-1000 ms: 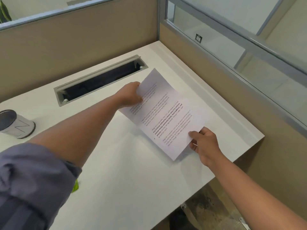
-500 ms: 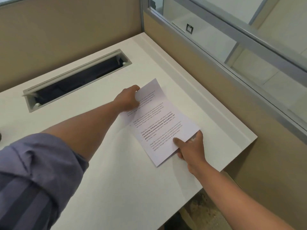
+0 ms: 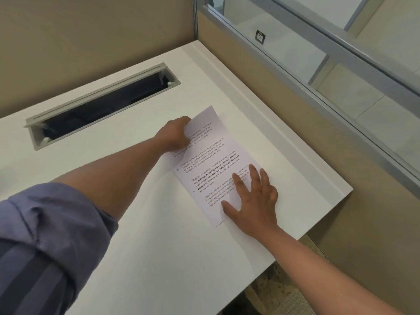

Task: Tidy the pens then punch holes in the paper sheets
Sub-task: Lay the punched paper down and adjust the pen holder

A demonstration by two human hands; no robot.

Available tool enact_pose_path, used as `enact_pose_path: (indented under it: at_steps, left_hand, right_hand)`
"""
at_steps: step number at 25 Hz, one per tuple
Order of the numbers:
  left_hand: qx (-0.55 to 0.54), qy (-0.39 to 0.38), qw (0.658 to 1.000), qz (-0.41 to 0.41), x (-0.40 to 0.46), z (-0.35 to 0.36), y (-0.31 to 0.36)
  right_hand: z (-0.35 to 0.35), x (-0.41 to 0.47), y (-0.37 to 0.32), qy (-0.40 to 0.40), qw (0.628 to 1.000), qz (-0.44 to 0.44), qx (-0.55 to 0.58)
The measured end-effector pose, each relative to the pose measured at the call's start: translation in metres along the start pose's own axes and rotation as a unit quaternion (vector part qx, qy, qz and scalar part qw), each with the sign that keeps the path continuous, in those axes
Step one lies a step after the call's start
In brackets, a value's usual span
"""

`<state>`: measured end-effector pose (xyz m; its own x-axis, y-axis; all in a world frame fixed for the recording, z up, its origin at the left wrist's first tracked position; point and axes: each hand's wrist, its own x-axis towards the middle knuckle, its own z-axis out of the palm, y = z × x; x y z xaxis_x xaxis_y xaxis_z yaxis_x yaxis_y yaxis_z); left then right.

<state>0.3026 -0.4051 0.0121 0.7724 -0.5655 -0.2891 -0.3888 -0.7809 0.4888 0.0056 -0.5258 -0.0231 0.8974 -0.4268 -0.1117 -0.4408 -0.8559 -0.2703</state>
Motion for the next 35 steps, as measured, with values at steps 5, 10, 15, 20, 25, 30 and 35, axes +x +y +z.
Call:
enact_pose_path:
  at_steps: [5,10,15,20,25,30,35]
  left_hand:
    - [-0.001,-0.007,1.000,-0.015,0.001,0.000,0.000]
    - [0.134,0.073,0.988,-0.017,-0.010,0.003,0.004]
    - [0.139,-0.066,0.988,-0.013,-0.044,0.010,0.013]
    - [0.171,-0.129,0.977,-0.022,-0.069,0.024,0.012]
    - [0.166,-0.123,0.978,-0.023,-0.074,0.027,0.008]
    - [0.124,-0.072,0.990,0.009,-0.099,0.030,-0.003]
    - [0.078,0.004,0.997,0.003,-0.154,0.005,-0.033]
  right_hand:
    - [0.013,0.003,0.002,-0.003,1.000,-0.008,-0.011]
    - [0.014,0.006,0.003,-0.010,1.000,0.009,-0.014]
    - [0.013,0.010,0.002,-0.012,1.000,0.019,-0.017]
    - [0.013,0.014,0.004,-0.031,0.999,0.022,-0.029]
    - [0.010,0.016,0.002,-0.047,0.998,0.026,-0.030]
    - [-0.002,0.014,-0.007,-0.043,0.998,0.017,-0.034]
    - [-0.008,0.006,-0.063,0.005,0.999,-0.049,0.015]
